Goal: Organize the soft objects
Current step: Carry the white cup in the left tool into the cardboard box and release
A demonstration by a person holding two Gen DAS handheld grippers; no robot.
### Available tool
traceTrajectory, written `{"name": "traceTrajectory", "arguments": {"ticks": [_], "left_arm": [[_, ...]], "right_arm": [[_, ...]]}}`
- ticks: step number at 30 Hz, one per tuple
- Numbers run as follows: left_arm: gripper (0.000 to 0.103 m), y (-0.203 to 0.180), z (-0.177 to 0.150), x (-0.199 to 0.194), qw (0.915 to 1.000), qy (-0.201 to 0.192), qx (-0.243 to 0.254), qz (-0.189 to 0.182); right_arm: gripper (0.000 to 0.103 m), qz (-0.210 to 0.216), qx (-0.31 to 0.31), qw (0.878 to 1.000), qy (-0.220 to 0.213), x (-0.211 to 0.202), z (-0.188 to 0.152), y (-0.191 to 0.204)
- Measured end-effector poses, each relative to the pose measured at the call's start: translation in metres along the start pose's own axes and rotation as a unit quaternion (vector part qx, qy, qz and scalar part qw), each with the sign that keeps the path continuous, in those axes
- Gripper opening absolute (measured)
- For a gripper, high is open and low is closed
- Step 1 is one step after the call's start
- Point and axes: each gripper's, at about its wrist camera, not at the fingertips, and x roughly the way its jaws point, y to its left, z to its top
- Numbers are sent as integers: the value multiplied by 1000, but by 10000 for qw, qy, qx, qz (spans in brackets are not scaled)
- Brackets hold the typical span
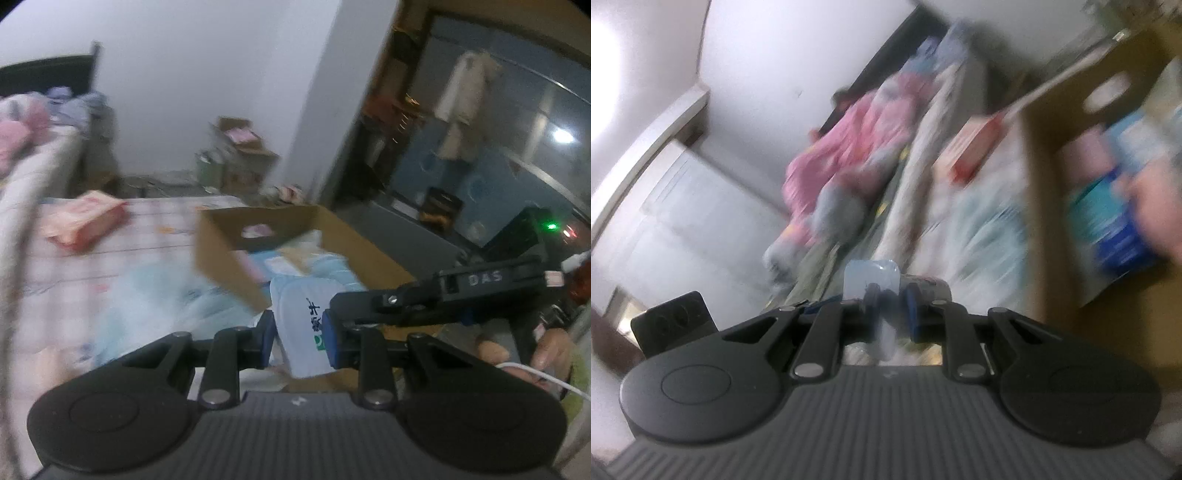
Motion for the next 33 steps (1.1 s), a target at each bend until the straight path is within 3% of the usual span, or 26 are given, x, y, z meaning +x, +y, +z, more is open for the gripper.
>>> {"name": "traceTrajectory", "arguments": {"ticks": [3,8,17,23,33], "left_arm": [[29,-14,18,48,9988,418,-57,-264],[28,-26,22,117,9908,1294,-117,-373],[24,-26,2,167,9728,2282,-226,-345],[28,-19,-2,169,9704,2363,-311,-381],[32,-19,7,134,9818,1837,-182,-450]], "right_arm": [[14,-436,216,9988,2,-20,25,-29],[14,-937,945,9891,635,-18,41,-90],[19,-1384,1453,9615,1878,17,39,-137],[22,-1755,1414,9451,2367,45,33,-150],[23,-1853,1495,9495,2043,37,36,-156]]}}
